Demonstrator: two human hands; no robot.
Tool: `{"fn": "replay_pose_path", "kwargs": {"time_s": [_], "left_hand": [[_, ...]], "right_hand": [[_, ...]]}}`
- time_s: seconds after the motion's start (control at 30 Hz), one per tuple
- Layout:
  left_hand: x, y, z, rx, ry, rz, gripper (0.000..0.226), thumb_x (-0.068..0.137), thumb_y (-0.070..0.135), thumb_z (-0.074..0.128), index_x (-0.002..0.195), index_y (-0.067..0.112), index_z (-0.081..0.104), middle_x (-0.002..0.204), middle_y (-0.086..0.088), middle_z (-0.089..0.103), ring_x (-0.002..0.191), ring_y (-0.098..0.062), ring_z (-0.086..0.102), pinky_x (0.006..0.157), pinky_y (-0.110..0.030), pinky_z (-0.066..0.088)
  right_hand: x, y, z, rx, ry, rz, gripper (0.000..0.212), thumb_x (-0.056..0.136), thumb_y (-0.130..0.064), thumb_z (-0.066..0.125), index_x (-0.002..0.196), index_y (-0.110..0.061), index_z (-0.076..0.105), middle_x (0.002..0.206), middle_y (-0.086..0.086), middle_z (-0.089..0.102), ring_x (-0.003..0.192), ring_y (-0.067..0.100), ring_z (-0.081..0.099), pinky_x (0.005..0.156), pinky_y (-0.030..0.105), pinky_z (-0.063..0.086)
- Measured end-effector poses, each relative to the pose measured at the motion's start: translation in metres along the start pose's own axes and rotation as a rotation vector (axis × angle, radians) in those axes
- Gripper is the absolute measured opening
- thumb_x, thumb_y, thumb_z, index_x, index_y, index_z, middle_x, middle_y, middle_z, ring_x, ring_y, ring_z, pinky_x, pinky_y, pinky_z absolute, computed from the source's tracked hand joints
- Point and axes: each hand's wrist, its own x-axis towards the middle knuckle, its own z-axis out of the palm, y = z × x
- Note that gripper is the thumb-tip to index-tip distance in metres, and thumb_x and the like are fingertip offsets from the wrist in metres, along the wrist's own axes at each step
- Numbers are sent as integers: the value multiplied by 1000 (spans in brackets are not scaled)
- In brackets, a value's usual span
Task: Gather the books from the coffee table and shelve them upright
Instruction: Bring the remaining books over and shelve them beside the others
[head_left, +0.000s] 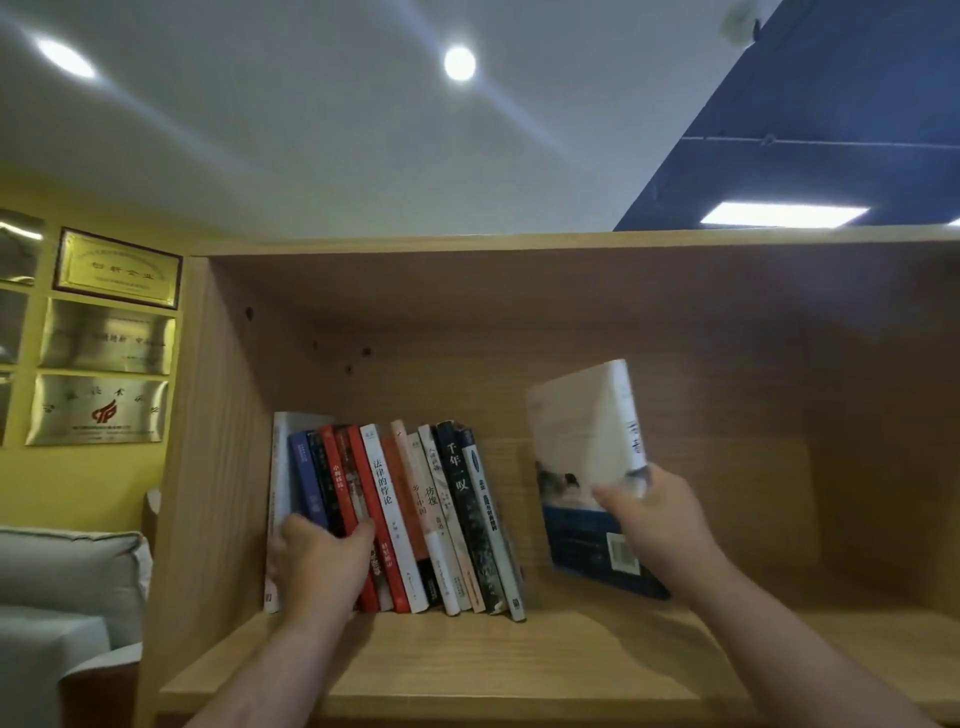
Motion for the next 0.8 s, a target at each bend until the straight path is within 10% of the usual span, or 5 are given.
{"fn": "replay_pose_path", "kwargs": {"time_s": [0.17,0.37,0.5,0.8], "left_hand": [[11,-6,1,-254,-200,-134,58,80,23,82,130,15,54,112,-7,70,98,-27,68,92,-51,55],[26,4,-11,-190,-269,-47,50,78,21,83,119,21,54,101,2,68,89,-18,65,77,-38,51],[32,0,-7,-209,-284,-20,57,78,14,83,120,24,48,101,4,66,83,-11,63,70,-35,51],[44,-1,-3,-215,-287,81,58,76,11,84,121,29,53,105,2,70,92,-14,68,72,-35,54]], "right_hand": [[3,13,67,-281,-97,-63,14,97,-29,61,85,-29,55,84,-6,64,73,9,64,55,24,52],[6,27,78,133,-586,156,32,91,-43,68,121,-35,60,114,-2,74,106,20,72,94,47,59],[7,29,81,-46,-680,80,46,92,-42,68,131,-46,43,122,-12,64,115,10,62,105,39,50],[7,29,95,-37,-706,-7,59,94,-20,70,129,-50,33,112,-17,66,93,-7,66,66,6,53]]}}
